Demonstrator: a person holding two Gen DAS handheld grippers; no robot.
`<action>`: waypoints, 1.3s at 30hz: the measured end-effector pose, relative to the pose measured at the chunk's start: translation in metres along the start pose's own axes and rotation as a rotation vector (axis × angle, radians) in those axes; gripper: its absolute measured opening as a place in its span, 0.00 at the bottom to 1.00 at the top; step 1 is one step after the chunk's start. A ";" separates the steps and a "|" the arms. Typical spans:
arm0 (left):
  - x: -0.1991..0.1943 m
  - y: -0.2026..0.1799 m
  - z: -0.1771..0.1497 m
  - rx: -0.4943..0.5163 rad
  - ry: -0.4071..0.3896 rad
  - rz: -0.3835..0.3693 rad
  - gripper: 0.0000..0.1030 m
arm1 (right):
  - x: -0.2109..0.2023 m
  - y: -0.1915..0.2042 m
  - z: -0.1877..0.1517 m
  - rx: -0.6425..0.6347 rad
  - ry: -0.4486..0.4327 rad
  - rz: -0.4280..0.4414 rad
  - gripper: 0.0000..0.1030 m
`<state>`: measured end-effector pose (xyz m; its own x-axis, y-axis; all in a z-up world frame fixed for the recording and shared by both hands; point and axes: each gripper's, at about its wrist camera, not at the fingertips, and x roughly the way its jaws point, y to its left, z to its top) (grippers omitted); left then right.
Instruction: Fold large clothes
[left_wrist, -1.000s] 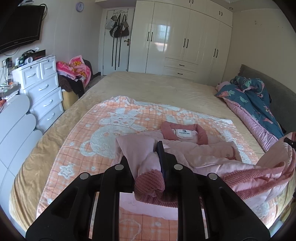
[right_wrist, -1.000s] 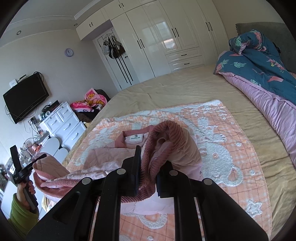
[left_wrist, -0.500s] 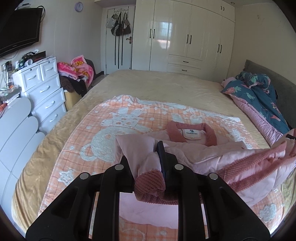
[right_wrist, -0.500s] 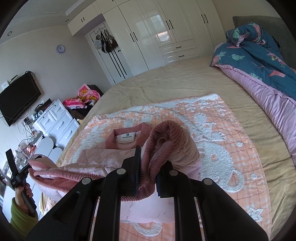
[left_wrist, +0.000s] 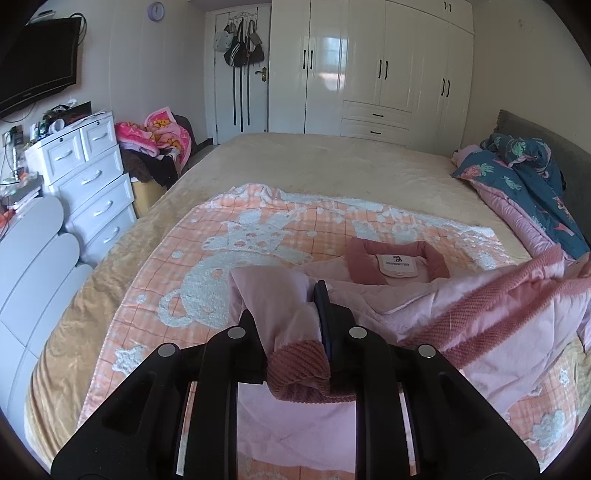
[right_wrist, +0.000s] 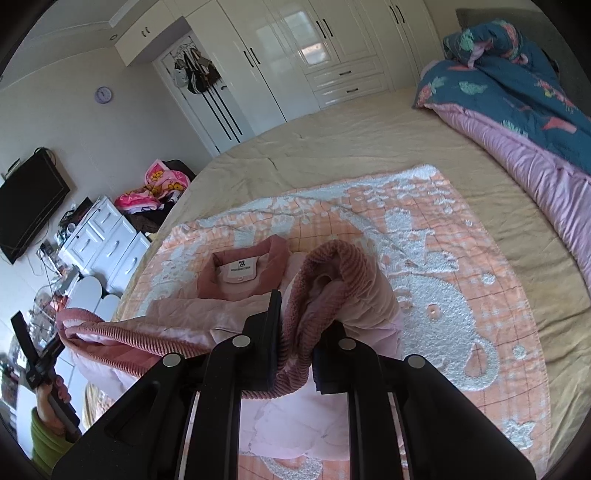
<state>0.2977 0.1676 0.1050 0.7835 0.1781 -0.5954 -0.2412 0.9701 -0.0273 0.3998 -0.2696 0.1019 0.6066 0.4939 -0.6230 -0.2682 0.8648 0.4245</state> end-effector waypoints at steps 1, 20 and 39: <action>0.002 0.000 0.000 0.000 0.002 0.001 0.12 | 0.003 -0.003 0.001 0.015 0.006 0.009 0.14; 0.038 -0.008 0.004 -0.008 0.030 0.011 0.12 | 0.011 -0.031 -0.014 0.064 -0.067 0.156 0.88; 0.035 -0.029 0.008 0.026 0.011 -0.015 0.70 | 0.090 -0.037 -0.080 -0.117 0.119 -0.134 0.91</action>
<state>0.3369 0.1471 0.0910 0.7806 0.1616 -0.6038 -0.2144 0.9766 -0.0158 0.4049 -0.2496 -0.0224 0.5516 0.3747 -0.7452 -0.2806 0.9247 0.2573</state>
